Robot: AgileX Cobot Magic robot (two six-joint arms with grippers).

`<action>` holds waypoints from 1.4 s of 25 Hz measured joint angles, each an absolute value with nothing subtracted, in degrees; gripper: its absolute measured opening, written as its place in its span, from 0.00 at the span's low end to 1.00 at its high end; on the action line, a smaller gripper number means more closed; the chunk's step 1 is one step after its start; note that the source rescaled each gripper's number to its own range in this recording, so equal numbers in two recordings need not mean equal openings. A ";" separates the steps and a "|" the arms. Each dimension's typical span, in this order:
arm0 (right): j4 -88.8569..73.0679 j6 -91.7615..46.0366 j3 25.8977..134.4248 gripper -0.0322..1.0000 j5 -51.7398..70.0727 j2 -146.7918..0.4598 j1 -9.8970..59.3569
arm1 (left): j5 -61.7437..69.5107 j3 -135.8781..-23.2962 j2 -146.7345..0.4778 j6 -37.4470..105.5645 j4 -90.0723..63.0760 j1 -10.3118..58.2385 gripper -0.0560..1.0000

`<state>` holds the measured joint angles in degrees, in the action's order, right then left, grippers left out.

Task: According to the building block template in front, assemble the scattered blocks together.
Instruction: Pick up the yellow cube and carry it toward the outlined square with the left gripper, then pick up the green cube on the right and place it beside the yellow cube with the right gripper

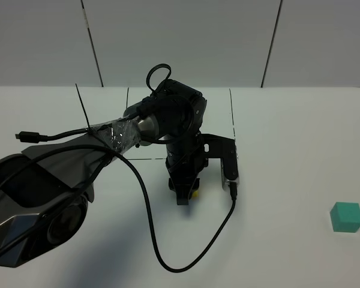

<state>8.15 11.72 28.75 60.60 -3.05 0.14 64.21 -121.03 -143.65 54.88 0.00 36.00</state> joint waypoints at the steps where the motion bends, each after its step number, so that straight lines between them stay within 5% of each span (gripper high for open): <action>1: 8.15 11.72 28.75 0.03 60.60 -3.05 0.14 | 64.21 -121.03 -143.65 54.90 0.00 36.00 0.05; 5: 8.15 11.72 28.75 0.03 60.60 -3.05 0.14 | 64.21 -121.07 -143.65 54.97 0.00 36.00 0.16; 11: 8.15 11.72 28.75 0.03 60.60 -3.05 0.14 | 63.24 -121.07 -143.65 54.97 0.00 36.00 0.79; 14: 8.15 11.72 28.75 0.03 60.60 -3.05 0.14 | 62.51 -121.07 -143.65 54.97 0.00 36.00 0.95; 35: 8.15 11.72 28.75 0.03 60.60 -3.05 0.14 | 68.06 -121.31 -137.19 48.36 -7.28 36.11 1.00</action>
<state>8.15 11.72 28.75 60.60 -3.05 0.14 68.06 -121.31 -137.19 48.36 -7.28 36.11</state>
